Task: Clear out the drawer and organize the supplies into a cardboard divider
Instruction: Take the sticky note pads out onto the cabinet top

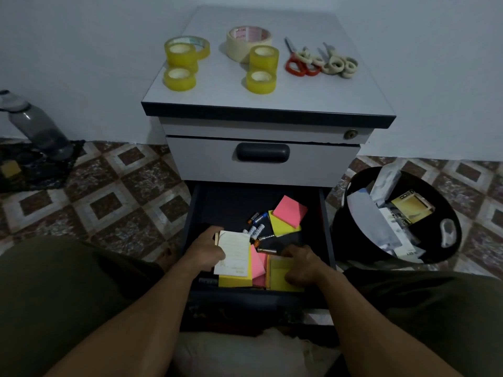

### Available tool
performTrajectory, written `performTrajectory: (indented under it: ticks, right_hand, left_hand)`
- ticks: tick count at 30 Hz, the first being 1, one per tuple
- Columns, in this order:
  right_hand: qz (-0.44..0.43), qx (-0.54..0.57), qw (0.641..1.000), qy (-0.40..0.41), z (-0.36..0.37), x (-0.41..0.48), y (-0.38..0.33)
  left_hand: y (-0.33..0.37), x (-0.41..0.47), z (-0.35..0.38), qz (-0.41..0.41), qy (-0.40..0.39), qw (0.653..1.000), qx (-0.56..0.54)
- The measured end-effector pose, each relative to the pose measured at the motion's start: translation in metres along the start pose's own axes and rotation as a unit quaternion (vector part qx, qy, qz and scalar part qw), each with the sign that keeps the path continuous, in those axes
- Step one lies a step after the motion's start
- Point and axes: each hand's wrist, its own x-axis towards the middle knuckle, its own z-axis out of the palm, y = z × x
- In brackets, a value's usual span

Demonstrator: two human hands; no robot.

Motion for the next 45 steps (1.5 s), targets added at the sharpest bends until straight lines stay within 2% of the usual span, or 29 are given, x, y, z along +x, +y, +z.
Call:
performTrajectory:
  ticks: [5,10,13,16,22,30,38,42,45]
  right_hand:
    - [-0.014,0.082,0.996,0.035,0.002,-0.006,0.006]
    - [-0.019,0.130,0.991,0.000,0.002,-0.010,0.006]
    - [-0.018,0.117,0.992,-0.039,-0.001,-0.011,0.004]
    - [-0.021,0.125,0.991,-0.039,-0.002,-0.011,0.003]
    - [-0.017,0.253,0.966,0.060,0.004,-0.010,0.005]
    - [-0.012,0.368,0.923,0.108,-0.005,-0.014,-0.007]
    - [-0.068,0.378,0.913,0.138,-0.049,-0.038,-0.020]
    - [-0.102,0.394,0.901,0.150,-0.069,-0.064,-0.023]
    - [-0.121,0.432,0.878,0.169,-0.084,-0.091,-0.023]
  left_hand:
    - [0.000,-0.002,-0.002,-0.010,0.002,1.000,-0.005]
    - [0.001,-0.006,-0.001,-0.018,0.001,0.999,-0.026]
    - [0.002,-0.009,-0.002,-0.026,-0.004,0.999,-0.035]
    - [0.002,-0.013,-0.002,-0.035,-0.020,0.998,-0.047]
    - [0.005,-0.018,-0.005,0.004,0.006,0.998,-0.058]
    - [0.021,-0.034,-0.010,0.003,0.002,0.990,-0.144]
    - [0.059,-0.062,-0.027,0.048,-0.018,0.966,-0.253]
    - [0.076,-0.086,-0.038,0.089,-0.026,0.965,-0.246]
    - [0.093,-0.105,-0.041,0.119,-0.031,0.964,-0.235]
